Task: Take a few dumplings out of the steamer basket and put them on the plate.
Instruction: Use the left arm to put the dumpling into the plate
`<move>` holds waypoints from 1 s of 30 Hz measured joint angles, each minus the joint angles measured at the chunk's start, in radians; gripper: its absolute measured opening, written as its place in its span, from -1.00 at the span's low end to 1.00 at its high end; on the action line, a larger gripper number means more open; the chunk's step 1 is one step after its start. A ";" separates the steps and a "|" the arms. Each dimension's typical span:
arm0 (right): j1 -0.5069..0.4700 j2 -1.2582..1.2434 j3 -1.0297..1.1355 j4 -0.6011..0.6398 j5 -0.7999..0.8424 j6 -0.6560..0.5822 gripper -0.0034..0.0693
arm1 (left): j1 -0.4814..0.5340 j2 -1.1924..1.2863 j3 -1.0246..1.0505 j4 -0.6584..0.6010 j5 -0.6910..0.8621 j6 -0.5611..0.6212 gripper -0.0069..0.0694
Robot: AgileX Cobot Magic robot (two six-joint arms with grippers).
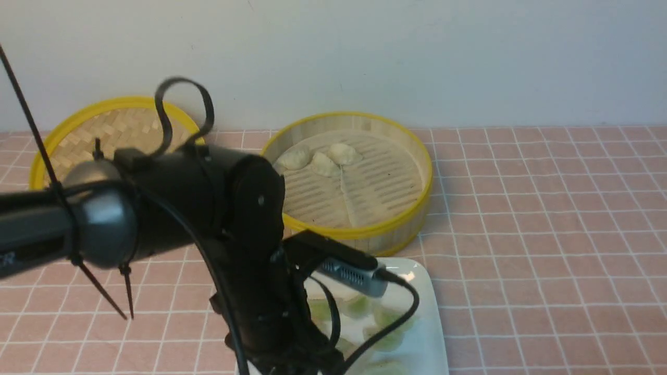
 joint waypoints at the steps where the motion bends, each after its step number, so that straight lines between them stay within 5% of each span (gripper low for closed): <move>1: 0.000 0.000 0.000 0.000 0.000 0.000 -0.95 | -0.003 0.003 0.020 -0.001 -0.021 0.004 0.06; 8: 0.000 0.000 0.000 0.000 0.000 0.000 -0.95 | -0.004 0.019 0.035 0.000 -0.130 0.014 0.06; 14: 0.000 0.000 0.000 0.000 0.000 0.000 -0.95 | -0.004 0.019 0.035 0.000 -0.191 0.023 0.57; 18: 0.000 0.000 0.000 0.000 0.000 0.000 -0.95 | -0.004 0.019 0.022 0.002 -0.189 0.025 0.64; 20: 0.000 0.000 0.000 0.000 0.000 0.000 -0.95 | -0.004 0.013 0.011 0.003 -0.187 0.025 0.55; 26: 0.000 0.000 0.000 0.000 0.000 0.000 -0.95 | -0.004 -0.172 -0.014 0.020 -0.196 0.025 -0.66; 30: 0.000 0.000 0.000 0.000 0.000 0.000 -0.95 | -0.004 -0.382 -0.012 0.060 -0.237 -0.024 -0.82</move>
